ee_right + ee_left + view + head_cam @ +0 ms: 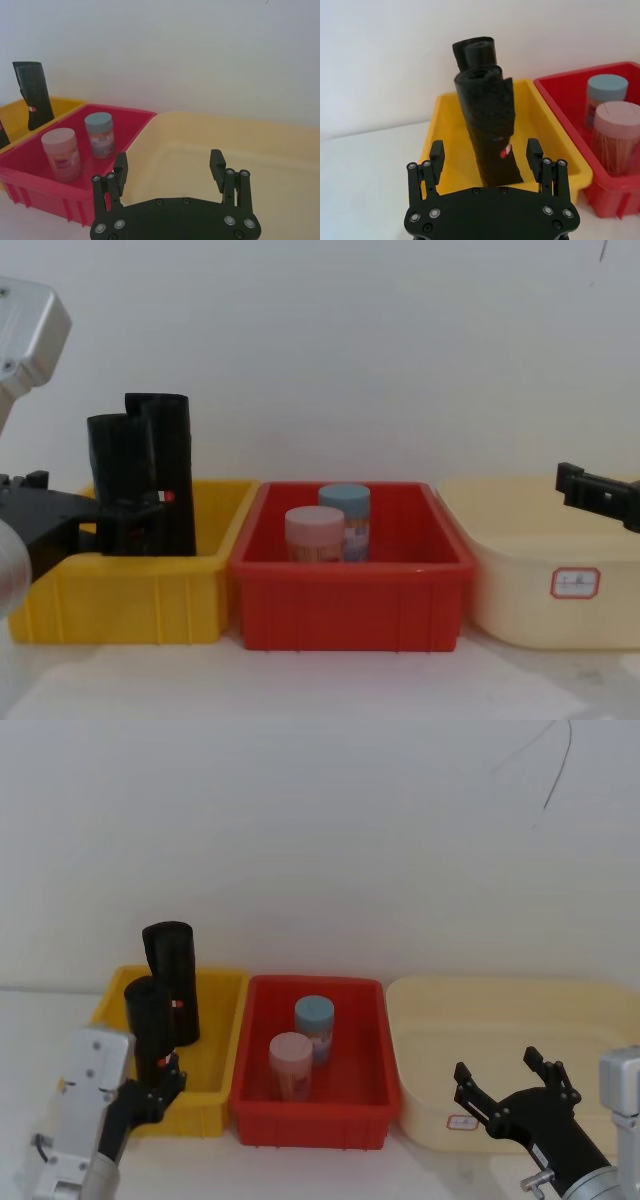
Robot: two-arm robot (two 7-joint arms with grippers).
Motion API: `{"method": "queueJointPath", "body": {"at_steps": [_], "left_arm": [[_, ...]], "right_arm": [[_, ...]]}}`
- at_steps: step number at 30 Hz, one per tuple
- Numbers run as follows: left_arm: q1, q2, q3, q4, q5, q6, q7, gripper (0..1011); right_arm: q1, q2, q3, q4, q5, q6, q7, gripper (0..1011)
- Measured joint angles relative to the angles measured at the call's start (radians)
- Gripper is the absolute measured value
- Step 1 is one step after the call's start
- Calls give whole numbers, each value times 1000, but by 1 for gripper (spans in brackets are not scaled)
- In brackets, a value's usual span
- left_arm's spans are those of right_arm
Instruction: Pick up the garbage bag with the one hand and transfer it to the other hand.
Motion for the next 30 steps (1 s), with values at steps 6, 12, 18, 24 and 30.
{"method": "queueJointPath", "body": {"at_steps": [6, 12, 18, 24, 30], "left_arm": [[-35, -14, -18, 45, -16, -24, -20, 1001], [-70, -25, -29, 88, -24, -45, -39, 1001], [-106, -35, -34, 131, -30, -64, -58, 1001], [-153, -48, -35, 190, -33, -84, -84, 1001], [-198, -62, -31, 246, -36, -103, -111, 1000]], "right_arm": [[0, 0, 0, 0, 0, 0, 0, 1001], [0, 0, 0, 0, 0, 0, 0, 1001], [0, 0, 0, 0, 0, 0, 0, 1001], [0, 0, 0, 0, 0, 0, 0, 1001], [0, 0, 0, 0, 0, 0, 0, 1001]]}}
